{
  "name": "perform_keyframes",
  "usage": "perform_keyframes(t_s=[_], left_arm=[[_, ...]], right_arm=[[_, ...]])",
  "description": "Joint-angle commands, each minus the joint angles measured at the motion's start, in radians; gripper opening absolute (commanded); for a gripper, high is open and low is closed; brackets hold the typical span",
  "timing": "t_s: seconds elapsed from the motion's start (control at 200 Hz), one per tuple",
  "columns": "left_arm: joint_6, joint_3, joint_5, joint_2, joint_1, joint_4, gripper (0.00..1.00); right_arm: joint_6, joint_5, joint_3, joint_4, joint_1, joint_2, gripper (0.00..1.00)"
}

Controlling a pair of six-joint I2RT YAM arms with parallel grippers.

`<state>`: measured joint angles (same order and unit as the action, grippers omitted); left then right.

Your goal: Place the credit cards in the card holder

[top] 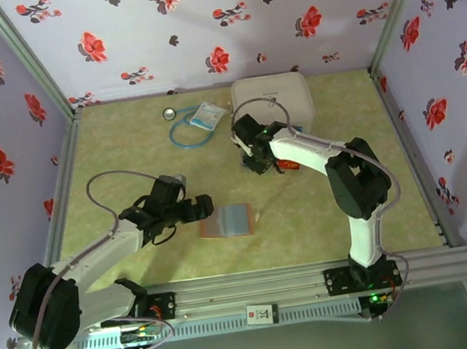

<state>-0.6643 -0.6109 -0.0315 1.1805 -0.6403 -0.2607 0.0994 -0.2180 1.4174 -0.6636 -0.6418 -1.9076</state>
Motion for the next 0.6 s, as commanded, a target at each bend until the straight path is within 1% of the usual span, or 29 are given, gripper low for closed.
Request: perform_keyframes(t_s=[0.0,0.105,0.355,0.595], left_arm=[[-0.01,-0.019,-0.022,0.016,0.01,0.011,1.0],[-0.014,-0.021,-0.024,0.02,0.009,0.015,1.0],[-0.021,-0.016,-0.028,0.015,0.01,0.014,1.0],[-0.022,-0.016,-0.029,0.016,0.01,0.014,1.0]], right_arm=[[0.026,-0.035,-0.008,0.0,-0.006,0.044,0.34],[0.034,-0.047,0.003,0.0,-0.005,0.031,0.34],[0.044,-0.058,0.053,0.003,-0.005,-0.005,0.38],[0.046,-0.058,0.068,0.015,-0.005,-0.044,0.38]])
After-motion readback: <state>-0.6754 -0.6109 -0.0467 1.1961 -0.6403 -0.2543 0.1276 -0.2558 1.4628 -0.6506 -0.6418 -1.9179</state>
